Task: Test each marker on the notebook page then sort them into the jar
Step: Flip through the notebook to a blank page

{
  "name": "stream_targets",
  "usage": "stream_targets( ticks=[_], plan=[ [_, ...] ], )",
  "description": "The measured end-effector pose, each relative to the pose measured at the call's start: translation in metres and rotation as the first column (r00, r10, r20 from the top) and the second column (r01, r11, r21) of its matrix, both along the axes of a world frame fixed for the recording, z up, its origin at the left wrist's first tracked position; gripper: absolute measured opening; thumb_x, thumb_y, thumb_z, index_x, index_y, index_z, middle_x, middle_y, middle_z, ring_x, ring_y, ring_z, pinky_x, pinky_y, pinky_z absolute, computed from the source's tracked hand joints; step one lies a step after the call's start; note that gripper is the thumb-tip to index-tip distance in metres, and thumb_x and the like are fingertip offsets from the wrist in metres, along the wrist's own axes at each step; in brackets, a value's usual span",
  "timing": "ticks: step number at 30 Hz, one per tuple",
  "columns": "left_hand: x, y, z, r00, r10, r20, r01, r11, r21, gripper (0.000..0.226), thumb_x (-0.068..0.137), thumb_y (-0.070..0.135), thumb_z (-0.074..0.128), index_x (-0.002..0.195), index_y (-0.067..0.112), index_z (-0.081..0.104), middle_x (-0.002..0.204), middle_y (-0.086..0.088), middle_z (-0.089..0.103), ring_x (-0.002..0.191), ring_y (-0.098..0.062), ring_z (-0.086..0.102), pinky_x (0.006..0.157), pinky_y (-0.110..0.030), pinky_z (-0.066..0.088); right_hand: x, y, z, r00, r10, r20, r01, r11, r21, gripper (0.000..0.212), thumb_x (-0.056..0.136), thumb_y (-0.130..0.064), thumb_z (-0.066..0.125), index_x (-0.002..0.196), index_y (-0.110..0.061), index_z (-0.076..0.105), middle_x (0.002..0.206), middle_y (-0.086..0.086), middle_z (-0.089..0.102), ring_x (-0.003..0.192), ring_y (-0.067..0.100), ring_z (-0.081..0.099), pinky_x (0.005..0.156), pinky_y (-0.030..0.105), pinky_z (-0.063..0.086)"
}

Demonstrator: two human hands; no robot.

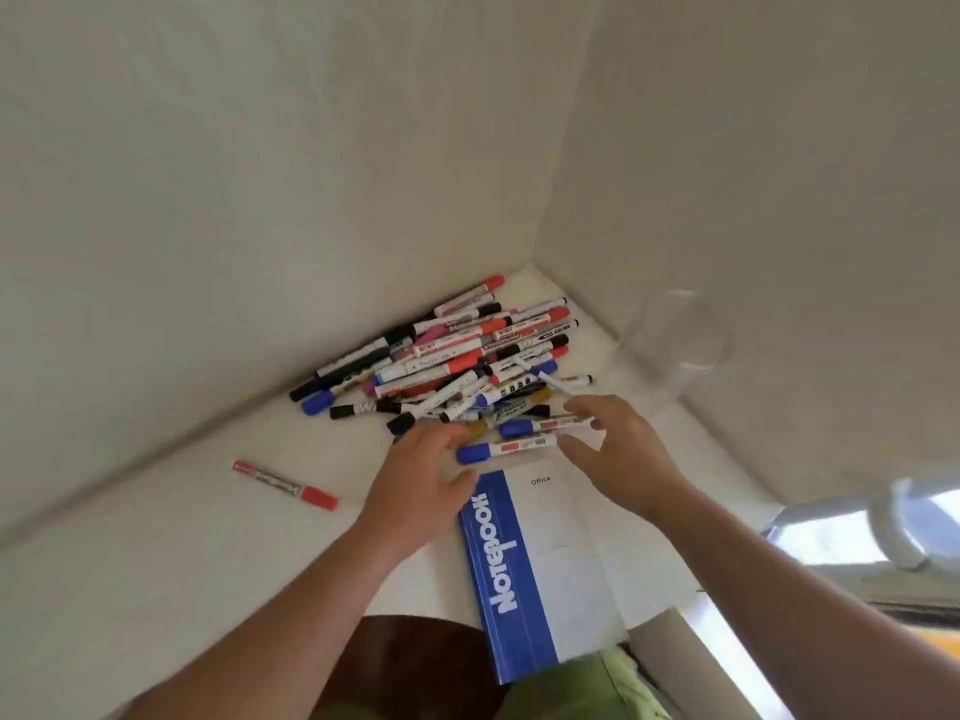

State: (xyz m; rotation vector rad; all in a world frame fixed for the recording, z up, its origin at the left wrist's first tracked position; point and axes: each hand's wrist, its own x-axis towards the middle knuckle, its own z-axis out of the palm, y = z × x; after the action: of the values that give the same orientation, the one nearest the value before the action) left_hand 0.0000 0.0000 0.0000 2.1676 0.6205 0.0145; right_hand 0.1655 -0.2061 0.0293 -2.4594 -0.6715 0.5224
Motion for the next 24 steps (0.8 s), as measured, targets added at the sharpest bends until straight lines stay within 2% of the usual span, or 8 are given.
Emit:
stream_targets(
  ticks=[2, 3, 7, 14, 17, 20, 22, 24],
  plan=[
    [0.009, -0.010, -0.029, 0.998, -0.038, 0.054, 0.029, 0.985, 0.170, 0.050, 0.087, 0.049, 0.073, 0.133, 0.038, 0.058, 0.129, 0.015, 0.048, 0.117, -0.001, 0.045, 0.101, -0.013, 0.035, 0.002, -0.003, -0.028, 0.998, 0.040, 0.056, -0.041, 0.999, 0.013, 0.041, 0.093, -0.043, 0.070, 0.132, -0.039, 0.061, 0.127, -0.018, 0.054, 0.115, 0.007, 0.055, 0.099, 0.036, 0.053],
    [0.012, -0.013, -0.043, 0.995, -0.055, 0.081, 0.036, 0.974, 0.224, 0.052, 0.084, 0.054, 0.072, 0.132, 0.038, 0.060, 0.126, 0.014, 0.048, 0.117, -0.004, 0.045, 0.099, -0.016, 0.034, 0.001, -0.005, -0.043, 0.996, 0.060, 0.073, -0.062, 0.998, 0.028, 0.042, 0.092, -0.044, 0.070, 0.132, -0.041, 0.060, 0.128, -0.020, 0.052, 0.116, 0.006, 0.053, 0.102, 0.036, 0.052],
    [0.010, -0.024, -0.070, 0.975, -0.115, 0.190, 0.024, 0.904, 0.427, 0.058, 0.078, 0.071, 0.062, 0.127, 0.040, 0.063, 0.121, 0.014, 0.049, 0.119, -0.012, 0.045, 0.101, -0.030, 0.038, -0.005, -0.014, -0.084, 0.963, 0.154, 0.220, -0.169, 0.984, 0.053, 0.052, 0.086, -0.050, 0.070, 0.136, -0.036, 0.062, 0.133, -0.015, 0.050, 0.125, 0.005, 0.046, 0.105, 0.019, 0.037],
    [0.009, -0.026, -0.079, 0.979, -0.102, 0.179, 0.008, 0.887, 0.461, 0.052, 0.079, 0.072, 0.060, 0.126, 0.050, 0.059, 0.120, 0.025, 0.048, 0.116, -0.002, 0.041, 0.097, -0.027, 0.036, 0.000, -0.011, -0.108, 0.922, 0.176, 0.345, -0.201, 0.979, 0.039, 0.056, 0.084, -0.058, 0.063, 0.137, -0.042, 0.058, 0.128, -0.017, 0.049, 0.129, 0.013, 0.043, 0.102, 0.025, 0.032],
    [0.008, -0.029, -0.082, 0.976, -0.078, 0.205, -0.028, 0.882, 0.471, 0.051, 0.078, 0.070, 0.064, 0.126, 0.051, 0.061, 0.127, 0.023, 0.051, 0.118, -0.001, 0.046, 0.096, -0.028, 0.043, 0.002, -0.009, -0.113, 0.917, 0.192, 0.350, -0.223, 0.974, 0.049, 0.048, 0.088, -0.056, 0.065, 0.133, -0.044, 0.056, 0.119, -0.018, 0.041, 0.127, 0.016, 0.042, 0.098, 0.028, 0.033],
    [0.006, -0.035, -0.084, 0.973, -0.056, 0.222, -0.057, 0.880, 0.472, 0.042, 0.078, 0.062, 0.074, 0.118, 0.048, 0.067, 0.121, 0.022, 0.052, 0.109, -0.002, 0.052, 0.091, -0.029, 0.047, 0.001, -0.010, -0.116, 0.897, 0.205, 0.392, -0.249, 0.966, 0.064, 0.039, 0.089, -0.054, 0.066, 0.126, -0.041, 0.057, 0.116, -0.014, 0.041, 0.126, 0.021, 0.043, 0.094, 0.029, 0.033],
    [0.004, -0.042, -0.080, 0.976, -0.037, 0.217, -0.088, 0.837, 0.540, 0.036, 0.079, 0.059, 0.076, 0.112, 0.046, 0.070, 0.118, 0.018, 0.051, 0.112, -0.007, 0.049, 0.089, -0.029, 0.042, -0.001, -0.012, -0.118, 0.884, 0.208, 0.418, -0.266, 0.960, 0.086, 0.035, 0.090, -0.052, 0.067, 0.122, -0.039, 0.059, 0.113, -0.011, 0.043, 0.124, 0.022, 0.045, 0.094, 0.030, 0.036],
    [-0.002, -0.058, -0.069, 0.981, -0.074, 0.182, -0.070, 0.734, 0.676, 0.029, 0.083, 0.056, 0.074, 0.110, 0.044, 0.072, 0.112, 0.015, 0.053, 0.112, -0.011, 0.048, 0.086, -0.029, 0.038, -0.001, -0.015, -0.119, 0.872, 0.200, 0.447, -0.269, 0.958, 0.096, 0.033, 0.089, -0.050, 0.067, 0.118, -0.035, 0.063, 0.115, -0.006, 0.049, 0.124, 0.025, 0.048, 0.099, 0.032, 0.040]
  ],
)
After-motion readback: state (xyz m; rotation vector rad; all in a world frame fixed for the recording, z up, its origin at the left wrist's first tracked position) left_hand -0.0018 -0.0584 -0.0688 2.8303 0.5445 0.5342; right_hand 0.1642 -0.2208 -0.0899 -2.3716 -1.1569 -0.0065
